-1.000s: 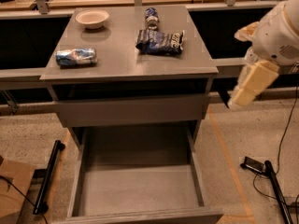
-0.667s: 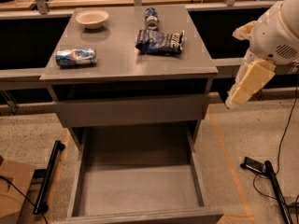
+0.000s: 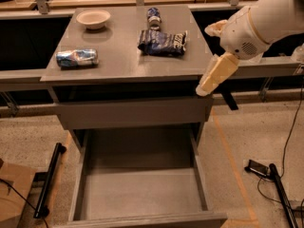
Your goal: Place redbull can into middle drawer
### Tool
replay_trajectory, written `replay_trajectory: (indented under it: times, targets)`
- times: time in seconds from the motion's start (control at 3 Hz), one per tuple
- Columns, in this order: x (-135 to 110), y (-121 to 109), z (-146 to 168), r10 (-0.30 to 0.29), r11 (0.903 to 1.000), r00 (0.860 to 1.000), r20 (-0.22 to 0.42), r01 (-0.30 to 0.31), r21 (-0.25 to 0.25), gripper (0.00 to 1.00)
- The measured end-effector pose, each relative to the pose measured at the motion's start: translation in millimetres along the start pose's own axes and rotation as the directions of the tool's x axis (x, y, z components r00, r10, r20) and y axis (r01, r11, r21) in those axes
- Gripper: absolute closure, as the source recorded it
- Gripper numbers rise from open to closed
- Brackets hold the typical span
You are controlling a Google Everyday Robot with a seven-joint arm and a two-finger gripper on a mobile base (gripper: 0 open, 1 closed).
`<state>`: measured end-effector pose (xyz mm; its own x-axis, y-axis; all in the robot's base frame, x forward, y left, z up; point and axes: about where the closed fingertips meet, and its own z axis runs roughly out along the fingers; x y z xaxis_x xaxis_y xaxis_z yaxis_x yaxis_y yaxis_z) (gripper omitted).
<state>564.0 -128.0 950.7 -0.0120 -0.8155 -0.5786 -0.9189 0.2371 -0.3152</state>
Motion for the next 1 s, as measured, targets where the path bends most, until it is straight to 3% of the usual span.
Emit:
replay_trajectory:
  times: [0.33, 0.67, 1.0]
  targets:
    - [-35, -34, 51, -0.051, 0.9984, 0.99, 0.13, 0.054, -0.017, 0.0]
    - [-80, -64, 106, -0.054, 0.9964, 0.956, 0.289, 0.071, -0.047, 0.0]
    - [-79, -71, 114, -0.043, 0.9969, 0.952, 0.304, 0.061, -0.05, 0.0]
